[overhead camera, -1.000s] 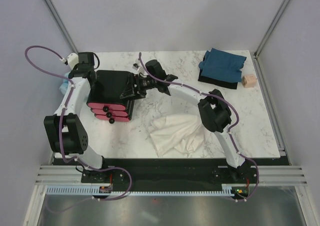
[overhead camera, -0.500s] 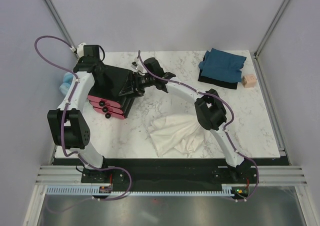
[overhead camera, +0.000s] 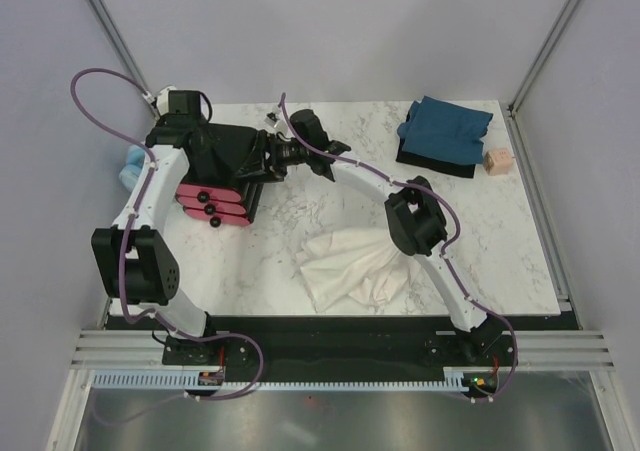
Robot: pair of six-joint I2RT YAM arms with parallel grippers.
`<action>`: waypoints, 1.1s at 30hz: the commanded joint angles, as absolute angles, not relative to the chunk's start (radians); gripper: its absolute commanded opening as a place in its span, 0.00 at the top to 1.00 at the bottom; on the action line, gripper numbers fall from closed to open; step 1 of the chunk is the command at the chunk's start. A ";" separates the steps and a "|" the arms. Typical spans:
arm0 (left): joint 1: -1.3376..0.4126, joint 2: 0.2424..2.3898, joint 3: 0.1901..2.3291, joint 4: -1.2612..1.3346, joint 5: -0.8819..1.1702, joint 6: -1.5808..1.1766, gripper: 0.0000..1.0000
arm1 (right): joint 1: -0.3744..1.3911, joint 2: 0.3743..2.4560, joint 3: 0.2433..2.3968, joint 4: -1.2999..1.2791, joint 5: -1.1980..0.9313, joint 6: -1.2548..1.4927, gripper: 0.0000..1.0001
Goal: Fold and stack the t-shirts
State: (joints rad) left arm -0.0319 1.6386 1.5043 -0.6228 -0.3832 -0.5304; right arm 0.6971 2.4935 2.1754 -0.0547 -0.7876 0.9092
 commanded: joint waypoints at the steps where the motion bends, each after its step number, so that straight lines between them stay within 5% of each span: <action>1: 0.075 1.649 1.473 -0.867 -0.364 -0.567 0.31 | 0.657 2.491 2.129 -0.071 -0.629 0.854 0.24; 9: 0.124 1.548 1.444 -0.896 -0.443 -0.583 0.31 | 0.627 2.457 2.079 -0.071 -0.634 0.838 0.23; 33: 0.115 1.313 1.114 -0.867 -0.196 -0.641 0.36 | 0.626 2.503 2.135 -0.008 -0.715 0.885 0.27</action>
State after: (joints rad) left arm 0.1398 1.3033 1.1328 -0.8154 -0.3302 -0.6147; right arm 0.6006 2.5088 2.0800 -0.0559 -0.7006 0.8795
